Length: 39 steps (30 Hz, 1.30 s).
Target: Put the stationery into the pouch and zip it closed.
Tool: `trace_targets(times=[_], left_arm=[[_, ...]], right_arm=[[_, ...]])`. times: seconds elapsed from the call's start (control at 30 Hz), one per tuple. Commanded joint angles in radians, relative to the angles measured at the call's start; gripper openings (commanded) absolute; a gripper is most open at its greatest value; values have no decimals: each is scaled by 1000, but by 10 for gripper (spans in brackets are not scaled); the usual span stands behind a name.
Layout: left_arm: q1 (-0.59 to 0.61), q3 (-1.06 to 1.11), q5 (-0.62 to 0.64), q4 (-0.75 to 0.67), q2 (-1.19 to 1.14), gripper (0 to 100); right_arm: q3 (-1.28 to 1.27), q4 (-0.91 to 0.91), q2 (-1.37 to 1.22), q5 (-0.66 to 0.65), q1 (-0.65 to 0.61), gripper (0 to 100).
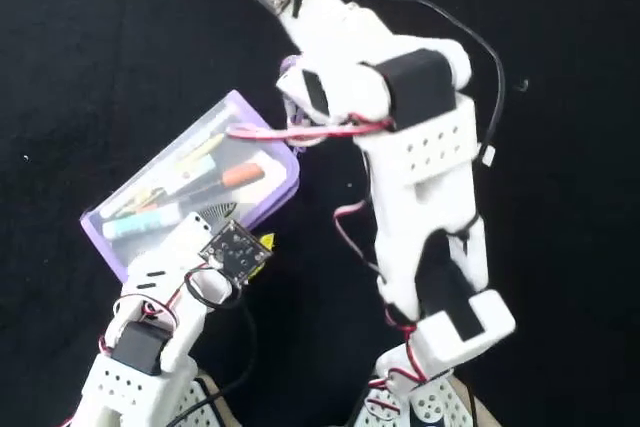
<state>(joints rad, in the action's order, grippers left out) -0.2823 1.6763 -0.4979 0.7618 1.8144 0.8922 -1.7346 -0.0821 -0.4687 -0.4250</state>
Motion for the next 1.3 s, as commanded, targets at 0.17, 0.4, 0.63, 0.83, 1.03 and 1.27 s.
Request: trace_targets(times=[0.17,0.4,0.63,0.83,1.03,1.27], left_arm=[[-25,22,20,-25,8,249],[-45,10,118,-64,9,248],[-39,5,178,-127,9,248],[79,13,232,-206,9,248],[257,22,259,-318,9,248],[418,13,259,-368,9,248]], right_arm=[[153,-25,142,52,-94,15],[199,-3,131,60,-163,13],[200,80,127,133,-226,13],[222,110,137,204,-233,13],[254,109,159,239,-241,15],[260,120,166,239,-308,13]])
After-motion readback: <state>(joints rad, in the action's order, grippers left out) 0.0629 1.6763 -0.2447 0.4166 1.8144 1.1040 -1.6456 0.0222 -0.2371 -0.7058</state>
